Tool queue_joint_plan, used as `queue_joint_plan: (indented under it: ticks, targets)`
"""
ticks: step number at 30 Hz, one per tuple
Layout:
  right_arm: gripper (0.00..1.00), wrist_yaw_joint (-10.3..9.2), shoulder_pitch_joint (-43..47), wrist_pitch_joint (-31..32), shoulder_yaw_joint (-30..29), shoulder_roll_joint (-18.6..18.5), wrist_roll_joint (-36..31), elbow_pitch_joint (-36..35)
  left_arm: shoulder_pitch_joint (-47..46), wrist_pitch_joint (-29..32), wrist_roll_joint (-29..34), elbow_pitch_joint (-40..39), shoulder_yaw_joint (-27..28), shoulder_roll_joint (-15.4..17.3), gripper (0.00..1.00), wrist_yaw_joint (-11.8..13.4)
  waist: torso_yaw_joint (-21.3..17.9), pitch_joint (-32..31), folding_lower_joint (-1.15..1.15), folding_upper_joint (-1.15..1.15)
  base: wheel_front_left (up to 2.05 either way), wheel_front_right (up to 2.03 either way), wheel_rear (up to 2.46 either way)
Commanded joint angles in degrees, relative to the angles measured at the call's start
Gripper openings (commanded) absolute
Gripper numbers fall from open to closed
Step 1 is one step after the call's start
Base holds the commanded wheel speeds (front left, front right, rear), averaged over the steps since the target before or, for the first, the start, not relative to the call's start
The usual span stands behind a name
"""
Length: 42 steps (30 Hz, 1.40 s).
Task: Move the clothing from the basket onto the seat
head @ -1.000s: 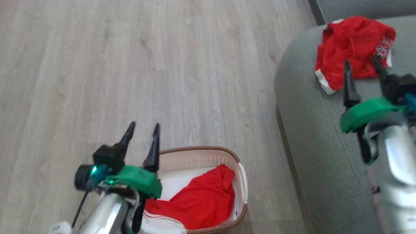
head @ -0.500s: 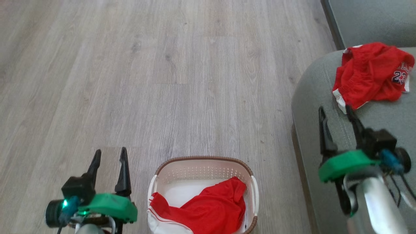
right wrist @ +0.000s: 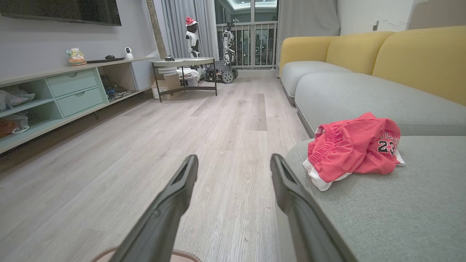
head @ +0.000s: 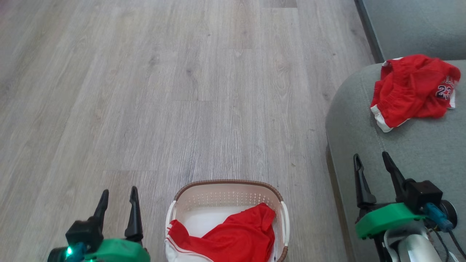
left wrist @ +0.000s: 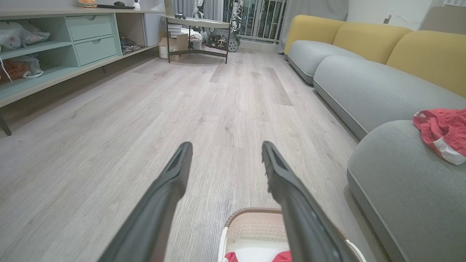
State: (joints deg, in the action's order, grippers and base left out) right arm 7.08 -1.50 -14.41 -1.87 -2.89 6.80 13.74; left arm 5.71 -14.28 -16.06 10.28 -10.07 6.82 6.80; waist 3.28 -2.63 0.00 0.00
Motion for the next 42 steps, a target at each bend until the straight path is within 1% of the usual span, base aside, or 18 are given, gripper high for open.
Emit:
queue_joint_plan:
  ticks: [1, 19, 30, 36, 42]
  targets:
    - [1.0, 0.41, -1.5, -0.59, 1.15, 0.01, 0.27, -2.45, -1.41, -0.72, 0.71, -2.1, 2.56, -0.01, 1.0, -0.35, -0.11, -0.06, 0.0, 0.0, 0.0, 0.0, 0.0]
    - [1.0, 0.41, -1.36, -0.59, 1.86, 0.01, 1.18, -2.61, -1.5, -0.72, 3.39, -0.1, 5.3, -2.09, 1.0, -3.33, -0.29, 0.44, 0.0, 0.0, 0.0, 0.0, 0.0]
    - [1.0, 0.41, -1.94, -0.59, 0.89, 0.01, 0.49, -3.46, -2.4, -0.72, 4.52, 1.14, 5.52, -2.88, 1.0, -4.44, -0.23, 2.45, 0.0, 0.0, 0.0, 0.0, 0.0]
    - [1.0, 0.41, -3.49, -0.59, 0.16, 0.02, -0.17, -5.09, -4.91, -0.72, 5.82, 2.63, 4.52, -3.07, 1.0, -5.06, -0.63, 6.2, 0.0, 0.0, 0.0, 0.0, 0.0]
    - [1.0, 0.41, -7.21, -0.59, -0.67, 0.02, -0.91, -7.63, -10.19, -0.72, 7.55, 5.57, 2.91, -3.2, 1.0, -5.82, -1.76, 13.19, 0.0, 0.0, 0.0, 0.0, 0.0]
